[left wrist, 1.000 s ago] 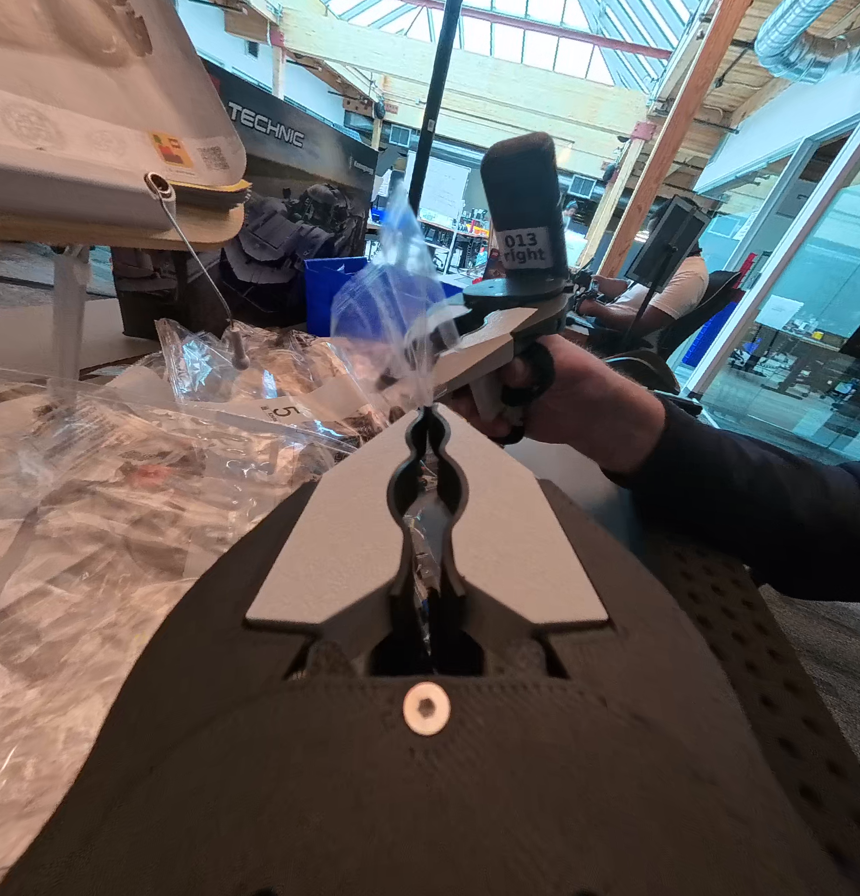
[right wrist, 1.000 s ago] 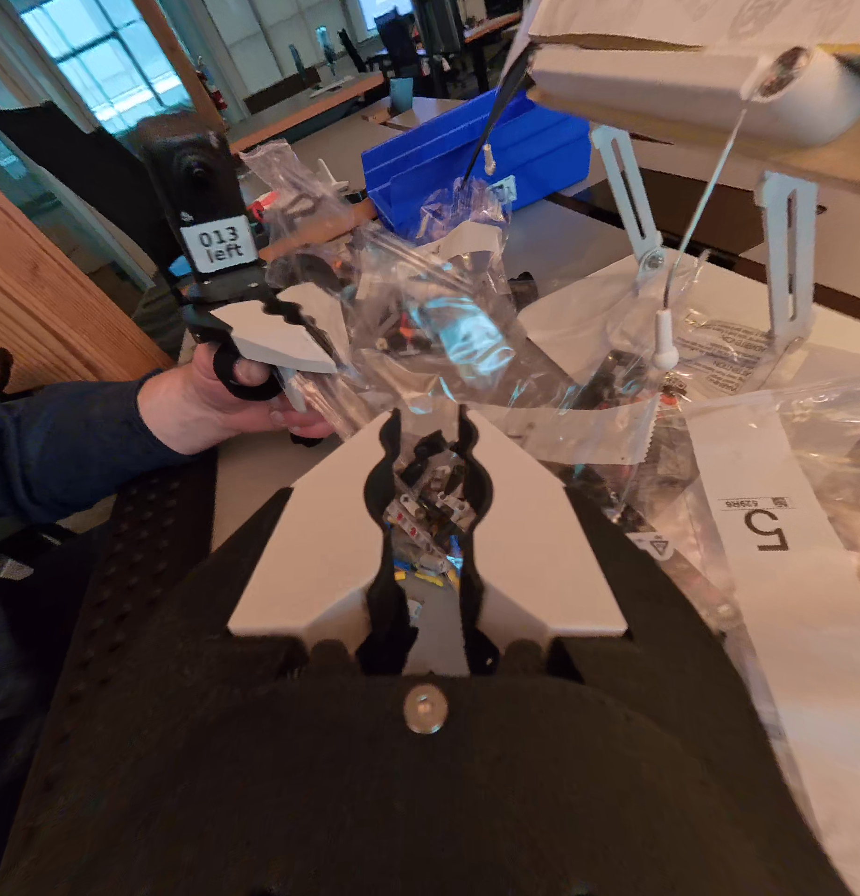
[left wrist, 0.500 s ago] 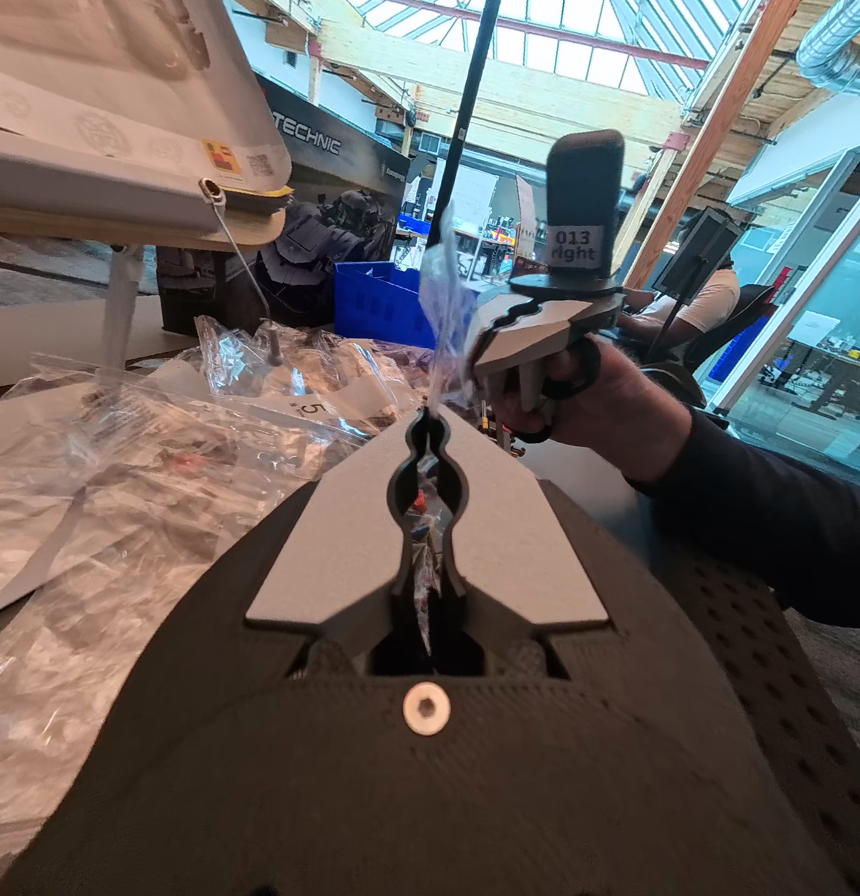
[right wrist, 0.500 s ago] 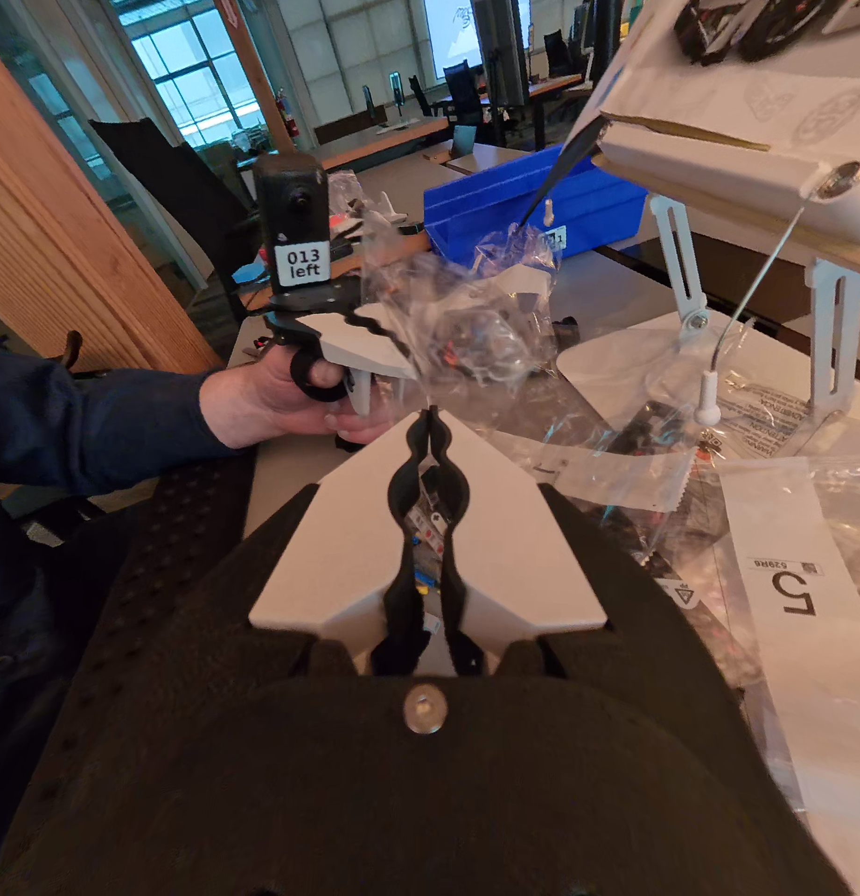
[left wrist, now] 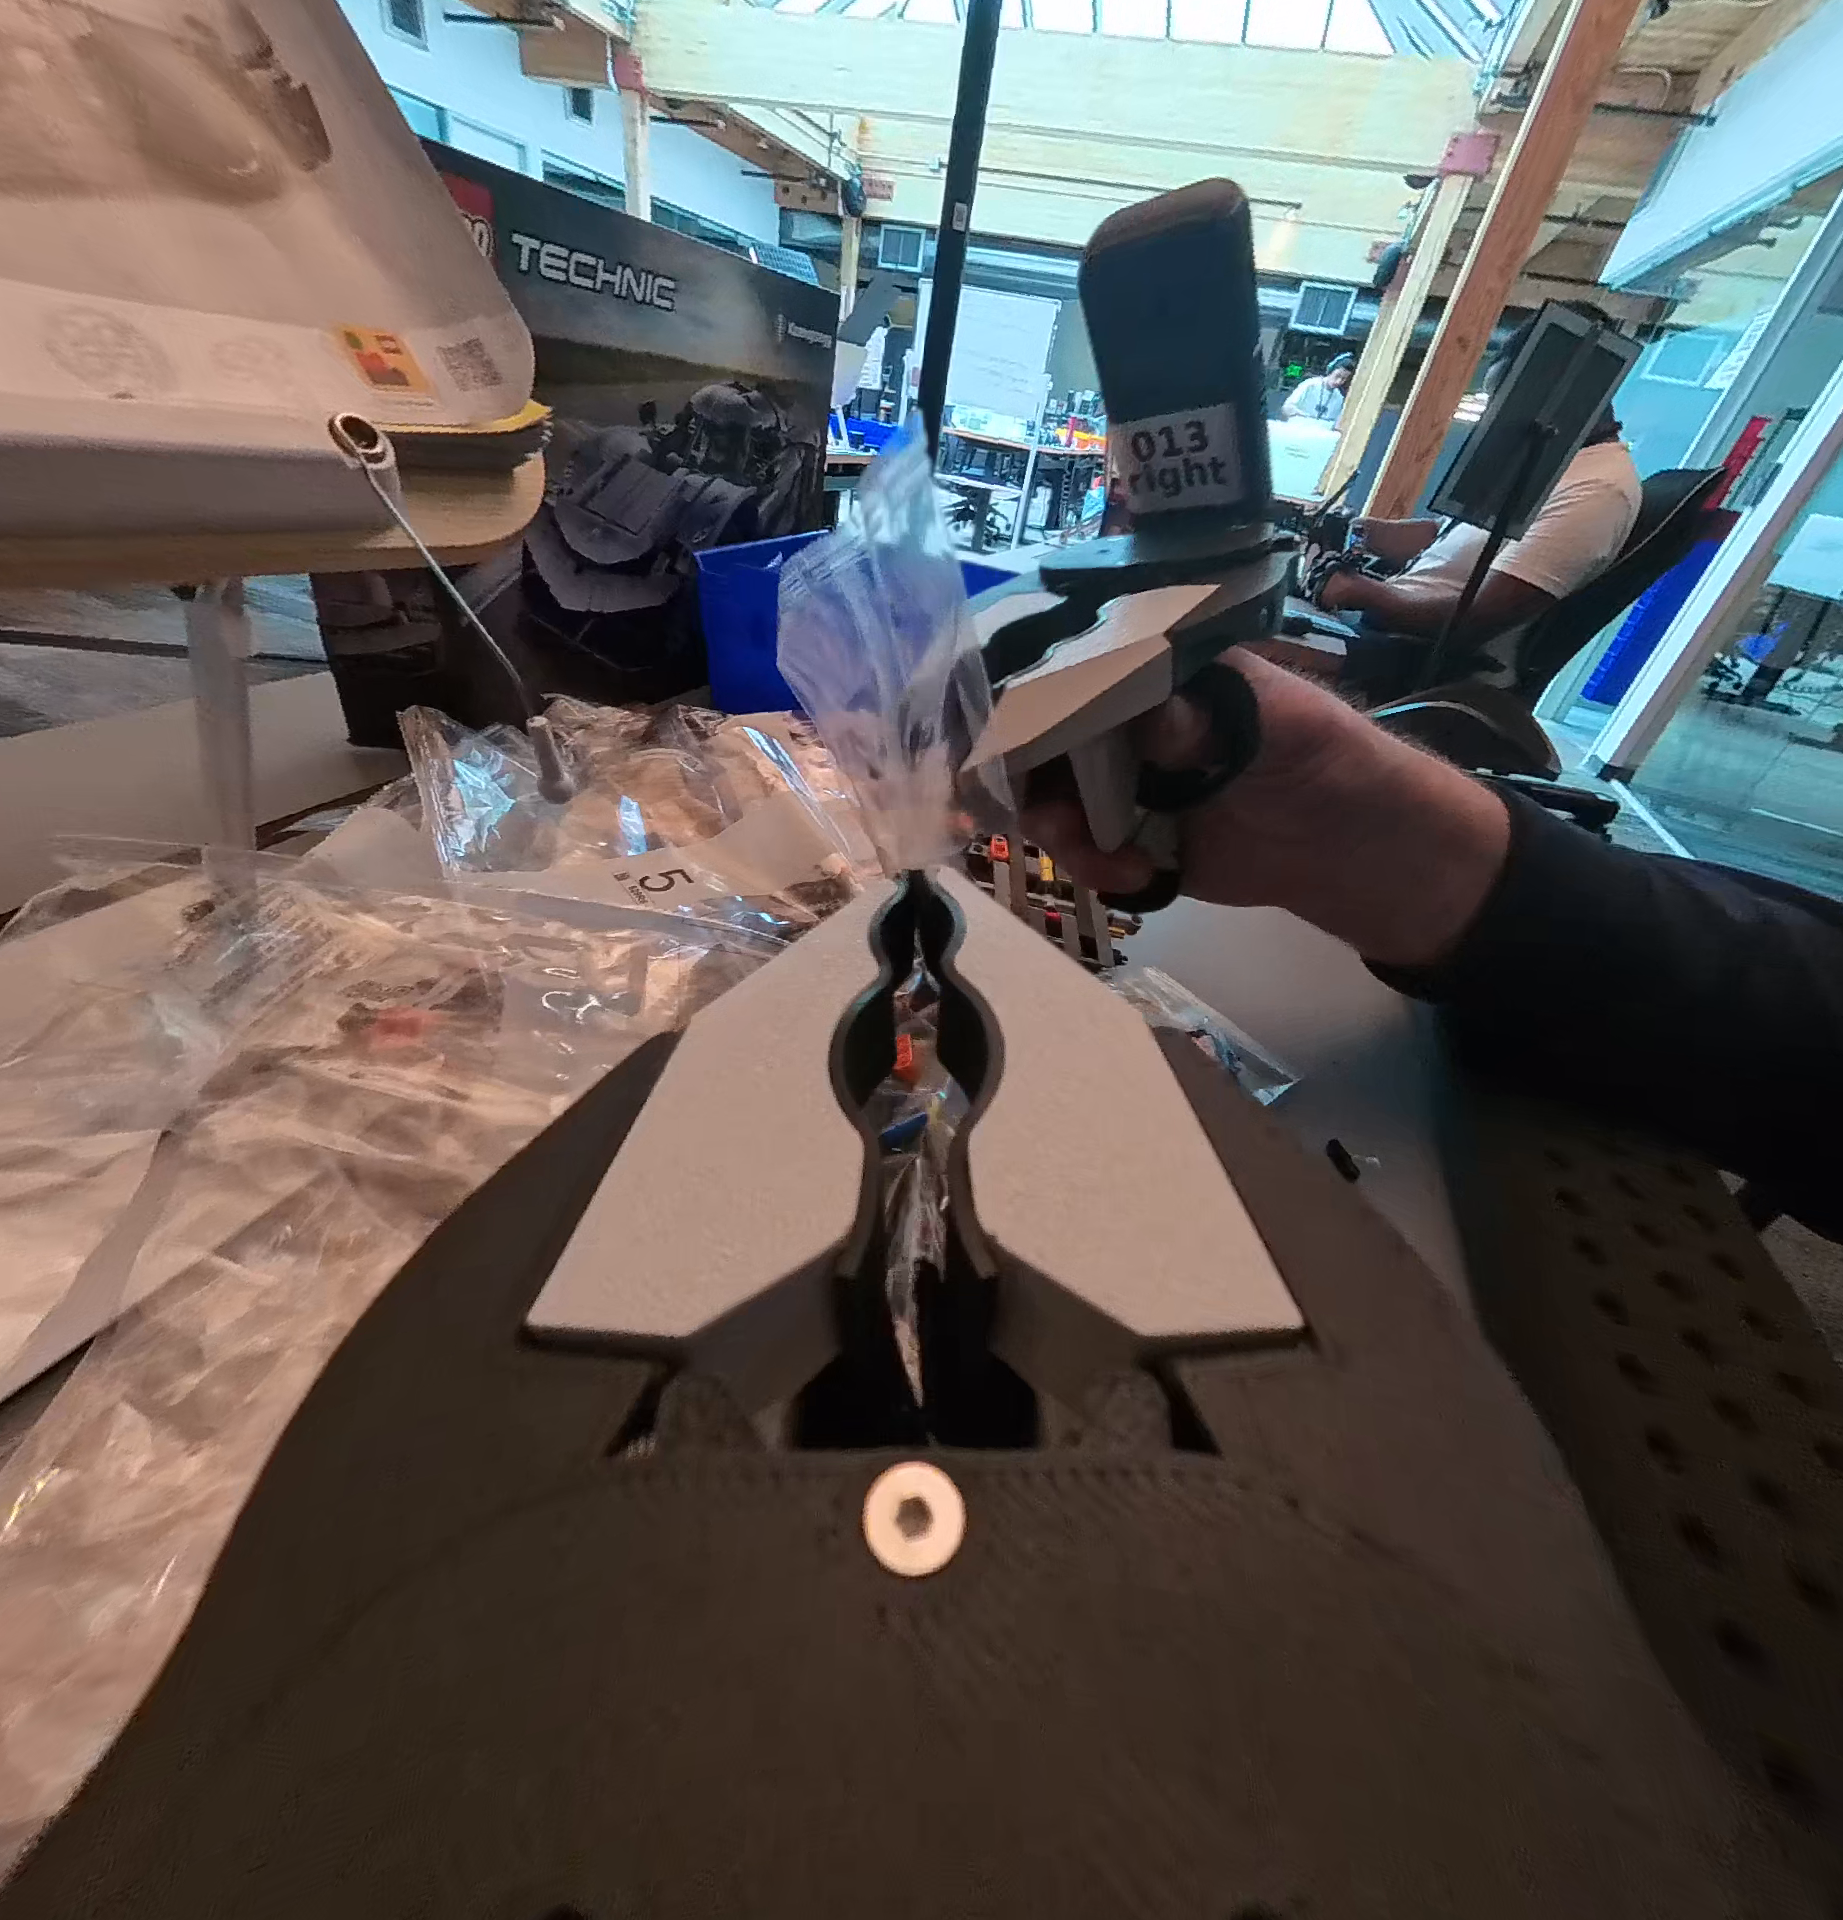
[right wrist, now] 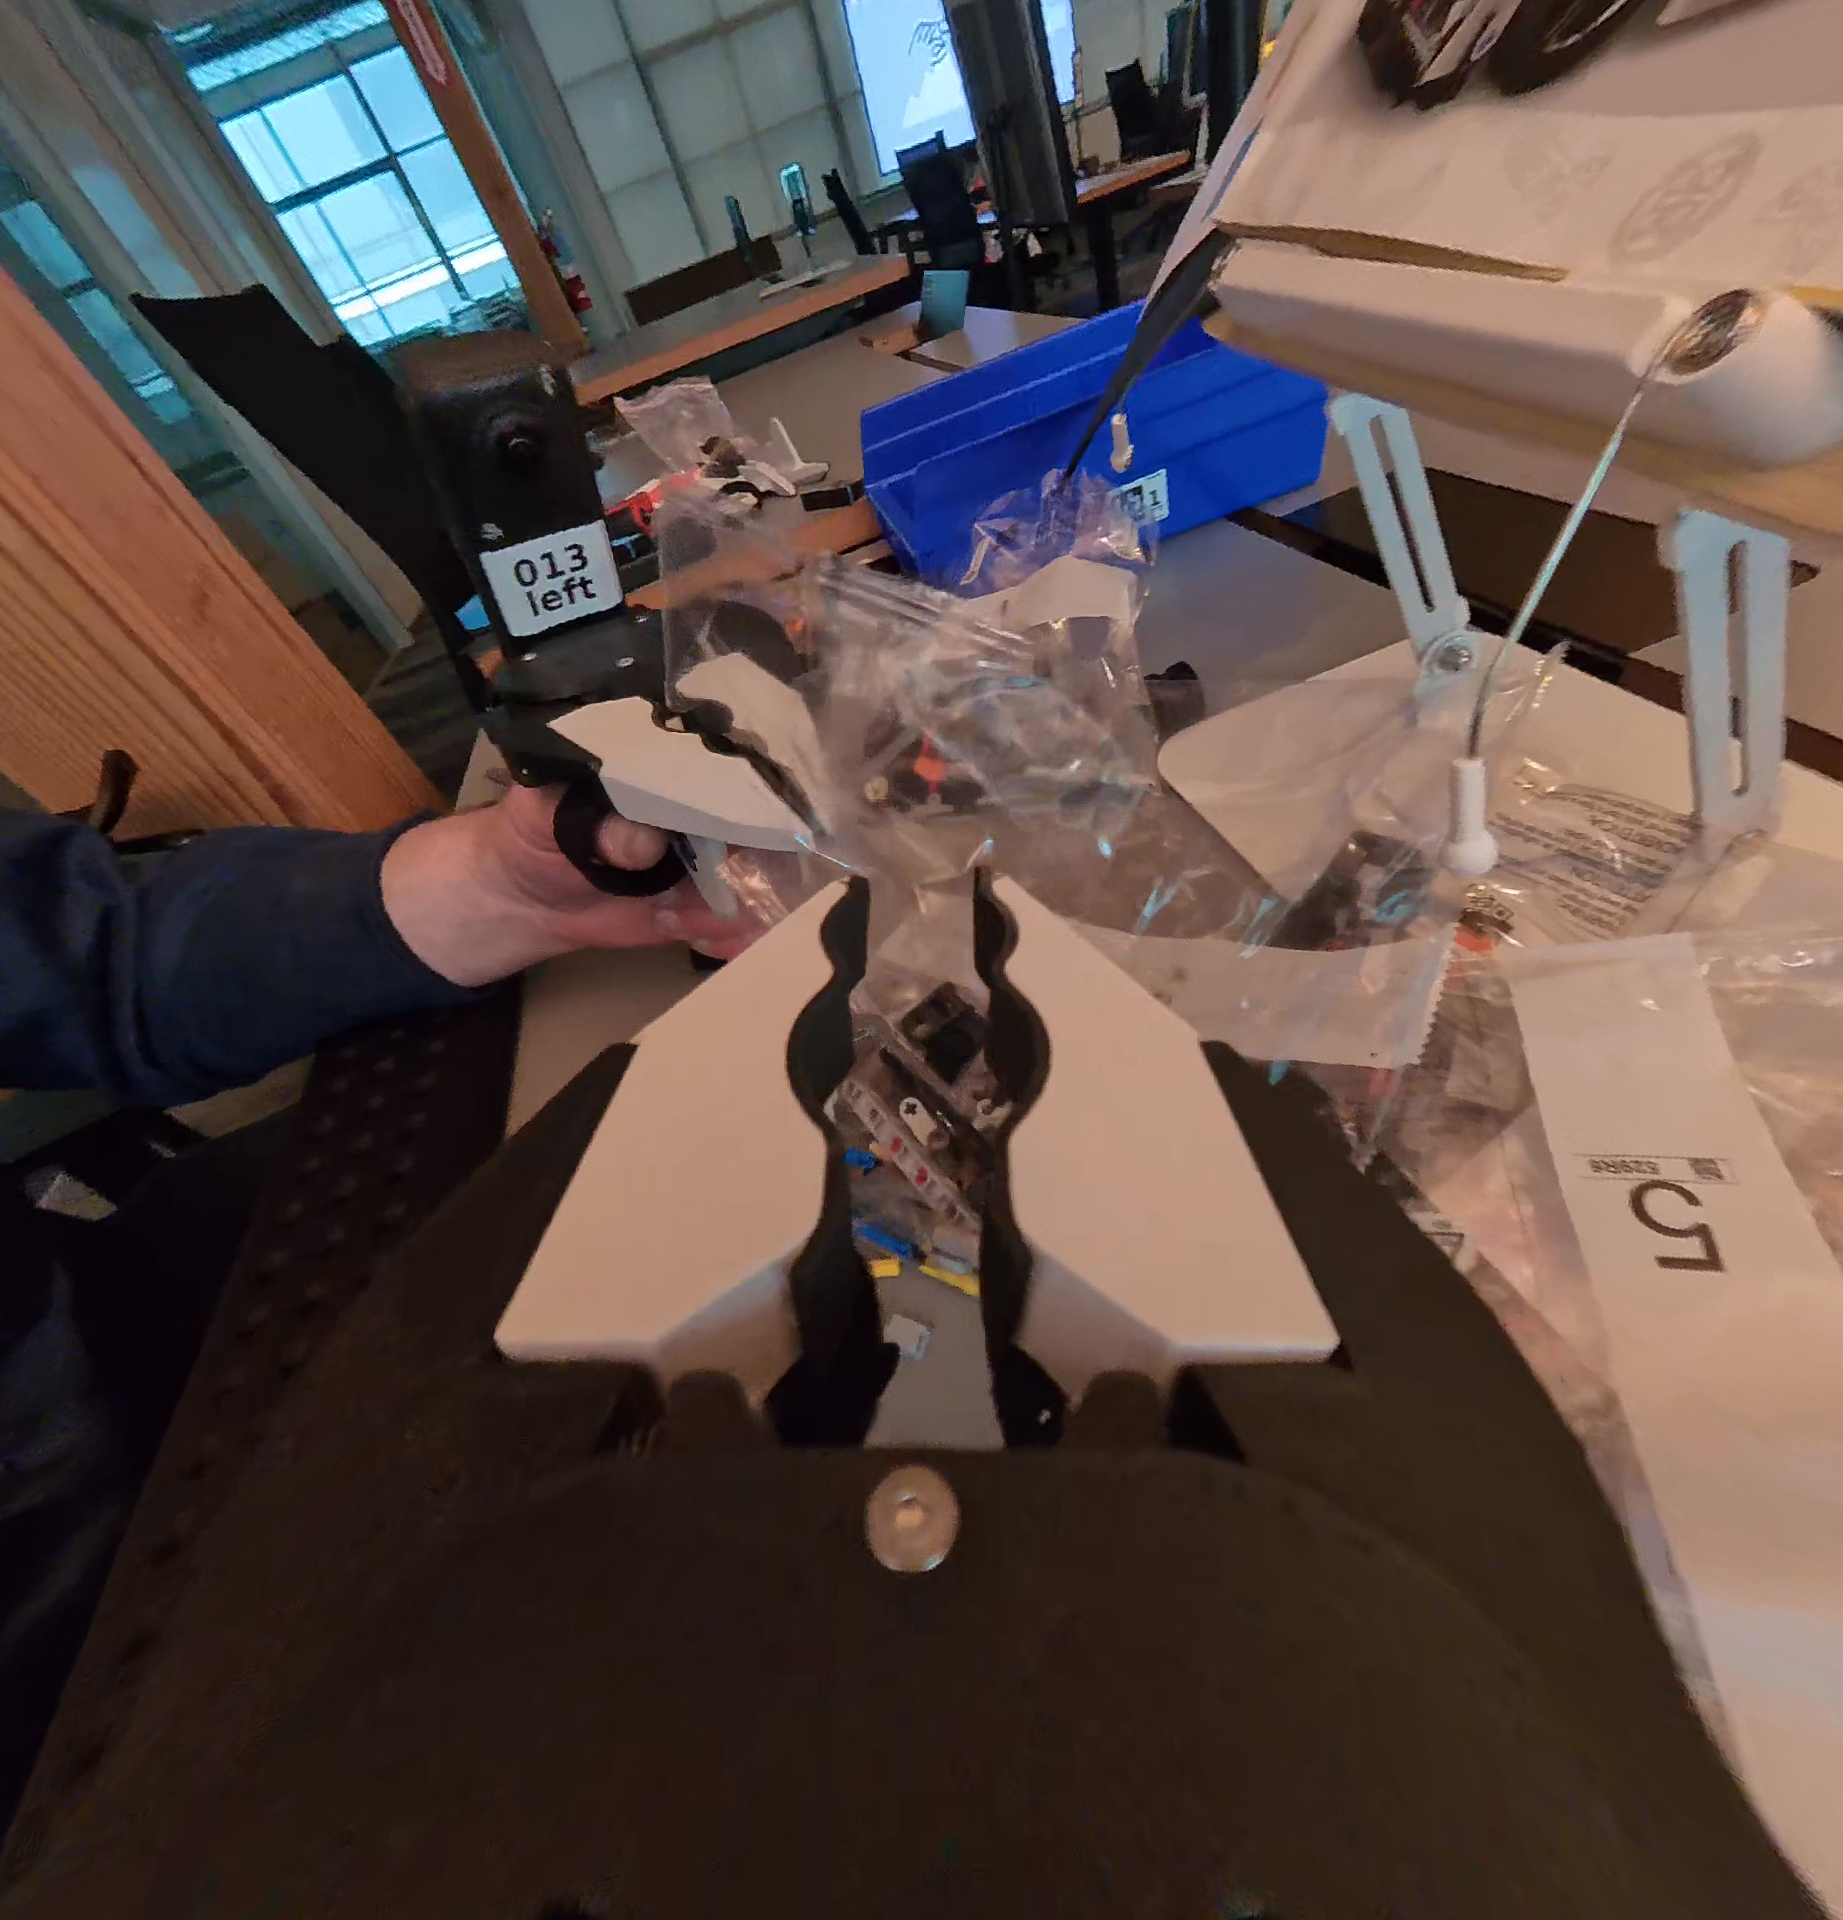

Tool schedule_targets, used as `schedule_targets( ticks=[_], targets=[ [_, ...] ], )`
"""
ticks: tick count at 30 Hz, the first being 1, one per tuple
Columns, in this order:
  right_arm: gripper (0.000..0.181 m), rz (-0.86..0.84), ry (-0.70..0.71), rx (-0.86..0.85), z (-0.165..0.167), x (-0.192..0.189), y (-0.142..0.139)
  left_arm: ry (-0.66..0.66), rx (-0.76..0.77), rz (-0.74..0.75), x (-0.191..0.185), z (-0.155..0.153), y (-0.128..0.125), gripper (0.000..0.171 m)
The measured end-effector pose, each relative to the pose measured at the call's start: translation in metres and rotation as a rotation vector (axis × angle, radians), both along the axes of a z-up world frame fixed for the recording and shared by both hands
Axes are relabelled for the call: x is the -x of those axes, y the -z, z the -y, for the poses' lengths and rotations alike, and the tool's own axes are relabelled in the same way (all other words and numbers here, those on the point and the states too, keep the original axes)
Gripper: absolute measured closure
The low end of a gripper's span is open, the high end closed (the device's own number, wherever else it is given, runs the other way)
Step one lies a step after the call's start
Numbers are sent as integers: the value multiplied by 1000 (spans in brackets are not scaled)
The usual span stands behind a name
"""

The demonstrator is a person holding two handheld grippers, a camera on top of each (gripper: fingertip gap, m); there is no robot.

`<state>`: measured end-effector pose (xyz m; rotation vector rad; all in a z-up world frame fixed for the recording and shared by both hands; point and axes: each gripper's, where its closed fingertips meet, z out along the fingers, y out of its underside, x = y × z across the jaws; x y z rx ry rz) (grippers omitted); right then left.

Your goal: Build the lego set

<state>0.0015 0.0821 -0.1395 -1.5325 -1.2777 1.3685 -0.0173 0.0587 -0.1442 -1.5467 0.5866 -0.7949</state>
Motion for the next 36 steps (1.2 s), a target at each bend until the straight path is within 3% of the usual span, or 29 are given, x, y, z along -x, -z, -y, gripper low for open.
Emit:
schedule_targets(
  ticks=[6, 9, 11, 16, 19, 24, 32, 36],
  targets=[
    [163, 15, 13, -26, -1, -1, 0, -52, -39, -77, 1, -3, 3, 171],
    [160, -19, -21, -21, 6, -1, -8, -144, -124, -273, 1, -7, 11, 171],
    [155, -17, -55, -1, 11, 0, -7, -225, -222, -485, 1, -10, 18, 171],
    [125, -31, -172, 130, 26, 3, -6, -313, -392, -798, -3, -12, 25, 171],
    [118, -27, -179, 146, 27, 4, -6, -347, -388, -841, 1, -15, 28, 171],
    [119, 28, -136, 99, 27, 11, 3, -293, -388, -899, -9, -11, 38, 171],
    [138, 91, -140, 65, 36, 22, 19, -274, -402, -907, -15, -9, 39, 171],
    [158, 106, -122, 33, 33, 22, 21, -274, -406, -900, -16, -9, 38, 171]
  ],
)
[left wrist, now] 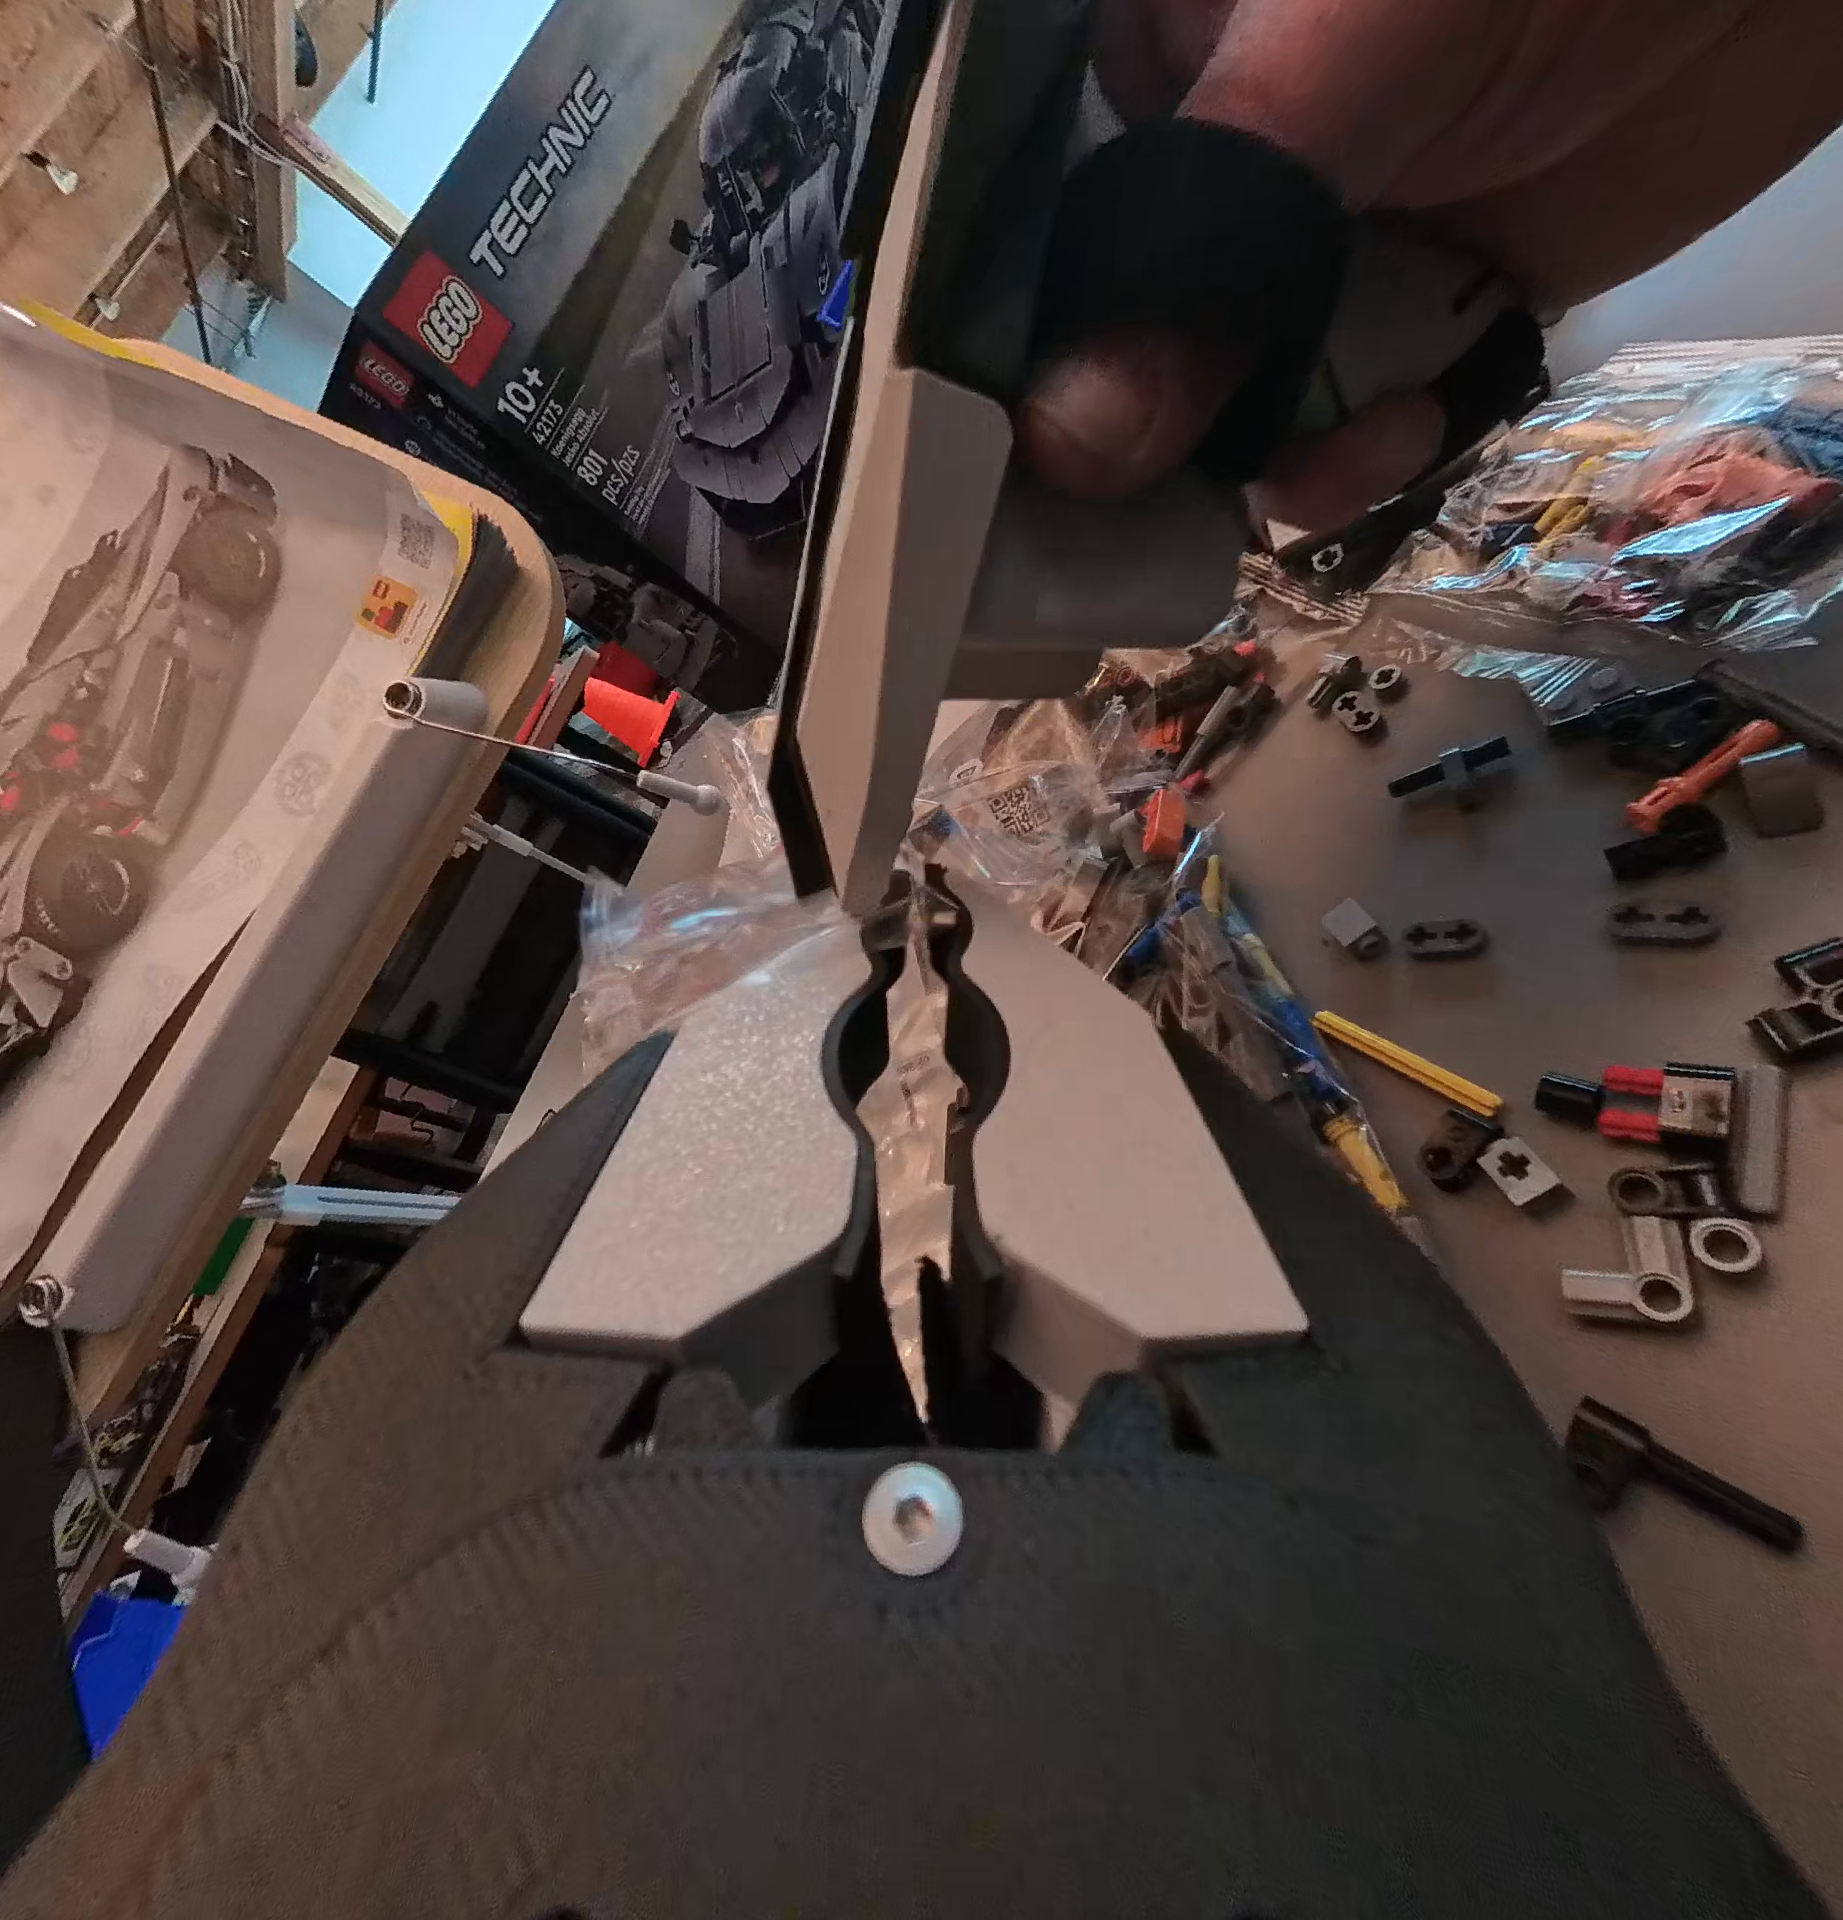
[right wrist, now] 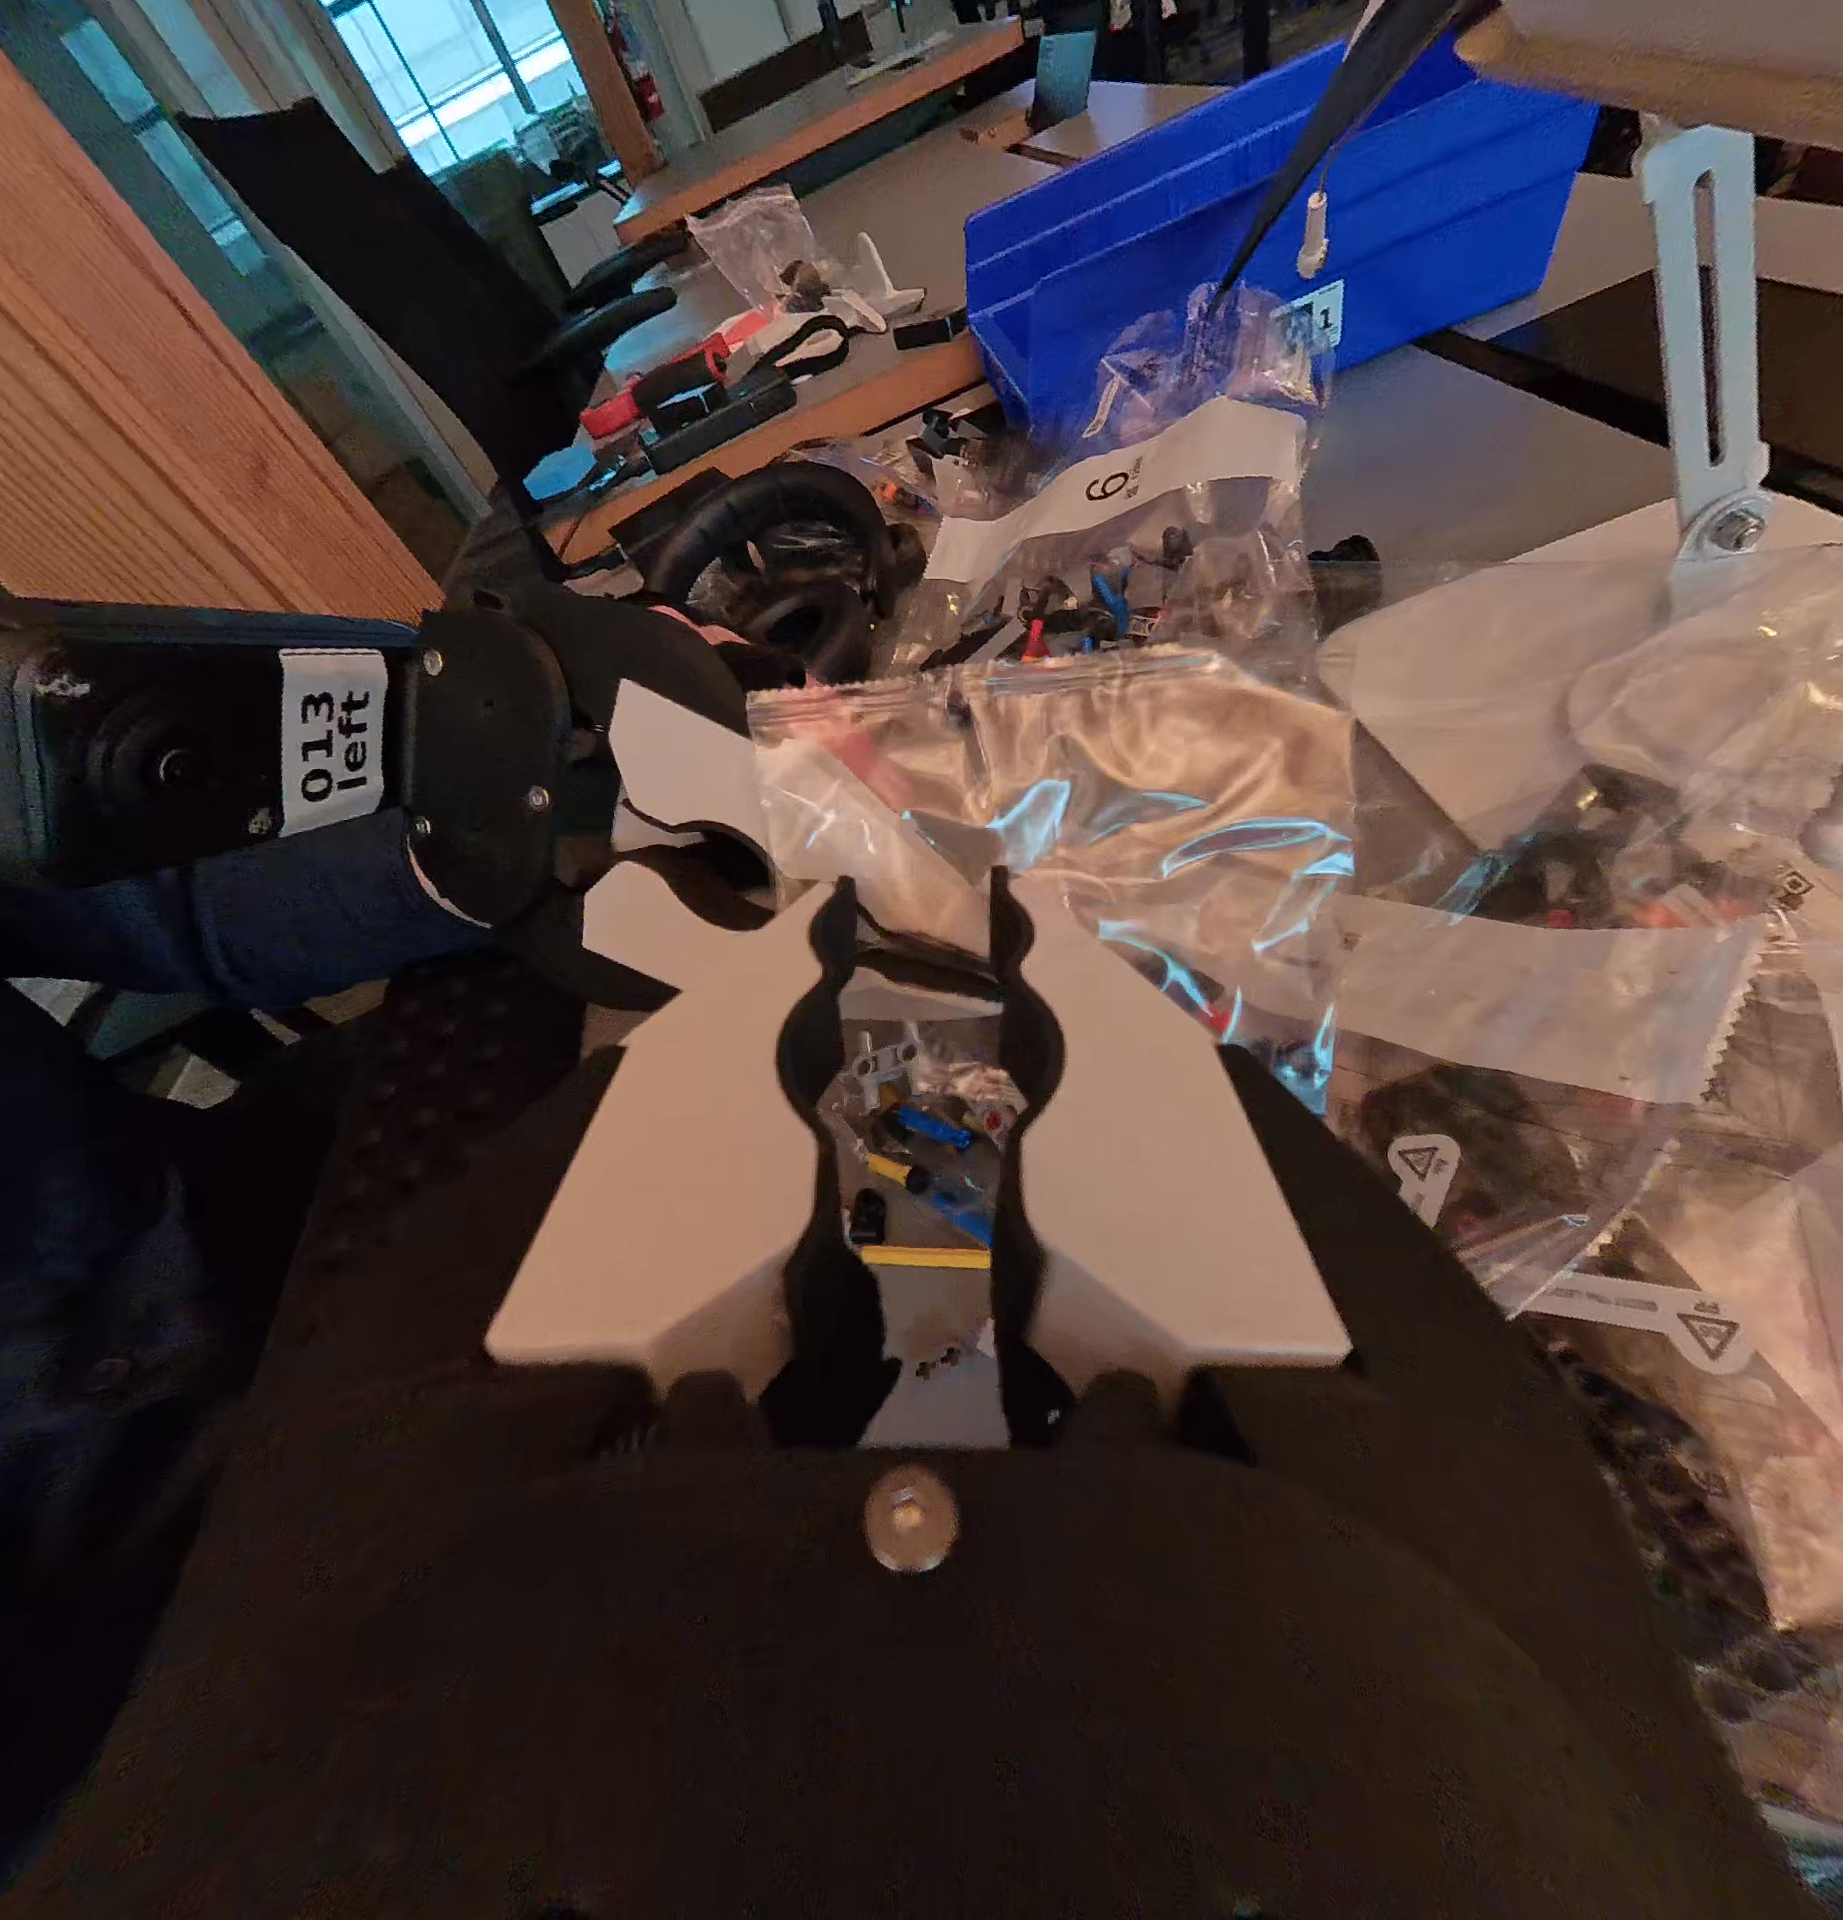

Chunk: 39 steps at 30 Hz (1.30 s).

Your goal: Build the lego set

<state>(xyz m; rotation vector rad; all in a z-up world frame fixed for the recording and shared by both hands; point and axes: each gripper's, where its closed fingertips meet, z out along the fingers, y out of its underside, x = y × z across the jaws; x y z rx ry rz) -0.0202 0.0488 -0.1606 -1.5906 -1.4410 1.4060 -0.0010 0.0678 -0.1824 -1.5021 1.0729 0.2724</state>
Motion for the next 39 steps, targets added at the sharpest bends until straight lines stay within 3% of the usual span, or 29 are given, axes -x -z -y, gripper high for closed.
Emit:
schedule_targets(
  ticks=[5, 15, 21, 28, 30, 35, 39],
  targets=[
    [181, 6, -11, -45, 3, -2, 0, -3, 21, 17, 1, -1, 3, 169],
    [181, -4, -2, -68, 2, -3, -3, 13, 20, 49, -1, 0, 0, 171],
    [181, -18, 2, -61, 0, -5, -8, 17, 25, 82, -2, 0, -2, 163],
    [181, -63, -2, 4, -4, -13, -17, 47, 67, 227, -1, 1, -10, 160],
    [181, -48, -8, 6, -4, -13, -14, 47, 78, 238, 1, 1, -10, 169],
    [181, -59, 39, -30, -12, -16, -18, 60, 116, 312, 3, 1, -11, 171],
    [159, -63, 117, -40, -30, -23, -21, 70, 142, 410, 7, 0, -18, 171]
  ],
)
